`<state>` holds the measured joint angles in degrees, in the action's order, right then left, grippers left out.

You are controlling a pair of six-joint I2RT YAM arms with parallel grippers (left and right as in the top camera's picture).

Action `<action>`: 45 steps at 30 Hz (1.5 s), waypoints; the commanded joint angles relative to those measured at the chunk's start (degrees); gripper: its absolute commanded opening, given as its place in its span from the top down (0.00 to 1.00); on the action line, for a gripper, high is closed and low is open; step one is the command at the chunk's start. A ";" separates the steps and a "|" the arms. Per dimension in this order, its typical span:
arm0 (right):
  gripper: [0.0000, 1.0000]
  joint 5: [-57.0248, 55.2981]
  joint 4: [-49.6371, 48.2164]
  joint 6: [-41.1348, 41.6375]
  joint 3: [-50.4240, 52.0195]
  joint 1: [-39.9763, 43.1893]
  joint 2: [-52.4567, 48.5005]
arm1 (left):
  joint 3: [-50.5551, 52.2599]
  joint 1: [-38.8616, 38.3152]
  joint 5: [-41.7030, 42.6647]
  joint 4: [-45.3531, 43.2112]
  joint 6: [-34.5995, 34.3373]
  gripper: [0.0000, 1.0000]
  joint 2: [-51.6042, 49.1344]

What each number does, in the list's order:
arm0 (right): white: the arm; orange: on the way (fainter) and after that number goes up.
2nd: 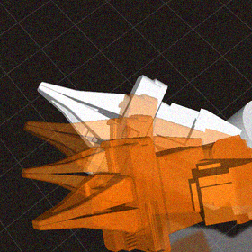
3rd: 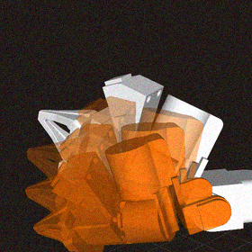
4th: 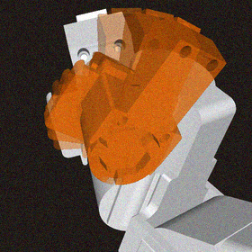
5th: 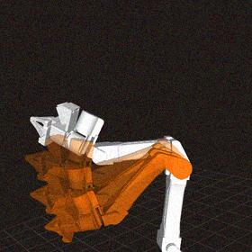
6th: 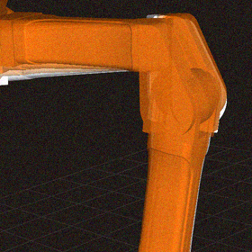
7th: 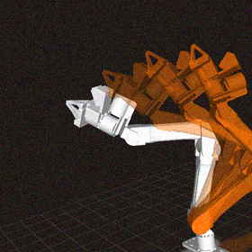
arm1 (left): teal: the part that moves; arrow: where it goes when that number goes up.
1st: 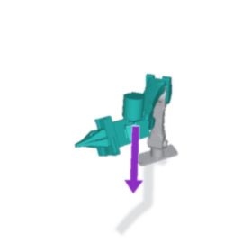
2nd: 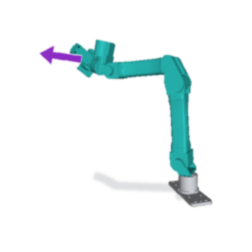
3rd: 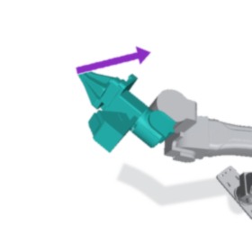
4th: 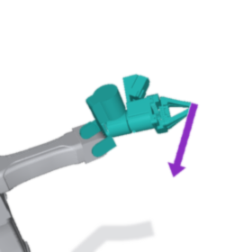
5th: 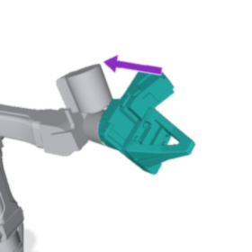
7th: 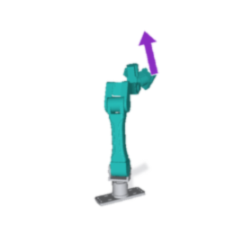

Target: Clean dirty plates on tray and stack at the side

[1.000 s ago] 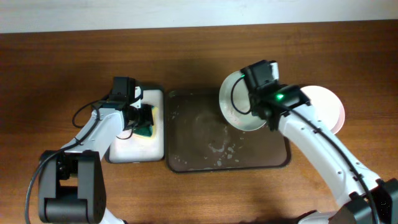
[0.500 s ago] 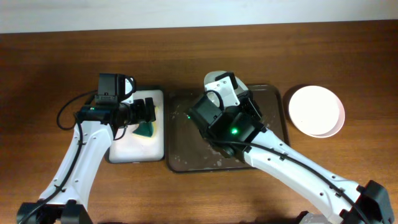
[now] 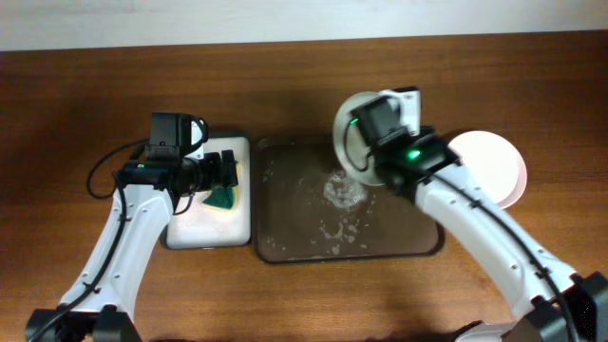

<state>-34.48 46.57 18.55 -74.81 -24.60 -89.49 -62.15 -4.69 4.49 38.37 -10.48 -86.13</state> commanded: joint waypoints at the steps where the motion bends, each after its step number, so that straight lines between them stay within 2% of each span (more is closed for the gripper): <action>1: 0.96 20.33 0.68 3.43 -1.16 12.83 1.01 | -0.35 0.26 0.24 0.09 0.11 0.01 -0.15; 3: 0.96 26.29 2.05 3.43 -1.16 22.56 0.90 | -0.35 0.26 0.24 0.09 0.09 0.01 -0.15; 5: 0.96 27.71 5.03 3.41 -1.11 38.01 -0.66 | -0.35 0.26 0.24 0.09 0.11 0.00 -0.15; 6: 0.96 28.09 5.20 3.41 -1.11 42.77 -2.01 | -0.35 0.26 0.24 0.09 0.09 0.01 -0.15; 11: 0.96 28.06 4.85 3.41 -1.11 50.53 -6.51 | -0.35 0.26 0.24 0.13 0.09 0.00 -0.15; 15: 0.96 28.92 4.26 3.41 -1.11 53.40 -9.66 | -0.35 0.26 0.24 0.11 0.09 0.01 -0.15; 18: 0.95 29.68 3.93 3.41 -1.11 53.51 -11.30 | -0.35 0.26 0.24 0.11 0.11 0.00 -0.15; 19: 0.89 30.56 3.72 3.39 -1.11 53.51 -11.52 | -0.35 0.26 0.24 0.09 0.11 0.01 -0.15; 20: 0.74 31.95 3.52 3.41 -1.11 53.51 -11.52 | -0.35 0.26 0.22 0.09 0.11 0.00 -0.15; 21: 0.47 34.51 3.32 3.39 -1.11 53.51 -11.52 | -0.35 0.26 0.22 0.04 0.09 0.00 -0.15; 22: 0.41 37.46 3.19 2.69 -1.11 53.51 -11.52 | -0.35 0.26 0.22 0.04 0.11 0.01 -0.15; 26: 0.30 54.97 3.78 -6.03 -1.11 51.82 -11.52 | -0.35 0.26 0.24 0.04 0.11 0.01 -0.15; 29: 0.23 60.74 5.62 -9.42 -1.11 48.43 -11.52 | -0.35 0.26 0.22 -0.11 0.09 0.00 -0.15; 30: 0.19 61.92 6.91 -11.26 -1.11 45.75 -11.52 | -0.35 0.26 0.22 -0.24 0.11 0.00 -0.15; 32: 0.01 61.83 9.46 -14.29 -1.11 40.19 -11.52 | -0.35 0.26 0.24 -0.26 0.09 0.00 -0.15; 35: 0.01 55.93 13.94 -15.32 -1.11 30.49 -11.52 | -0.35 0.24 0.26 1.66 0.09 0.01 -0.15; 38: 0.01 48.00 18.34 -14.86 -1.11 23.76 -11.50 | -0.35 0.26 0.28 8.66 -0.15 0.00 -0.15; 45: 0.01 45.97 31.50 -12.35 -1.05 20.70 -10.80 | -0.35 0.24 3.72 29.42 -2.71 0.00 -0.04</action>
<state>13.10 75.90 5.82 -75.20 -3.49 -100.57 -62.19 -4.69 6.13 63.99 -12.03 -86.15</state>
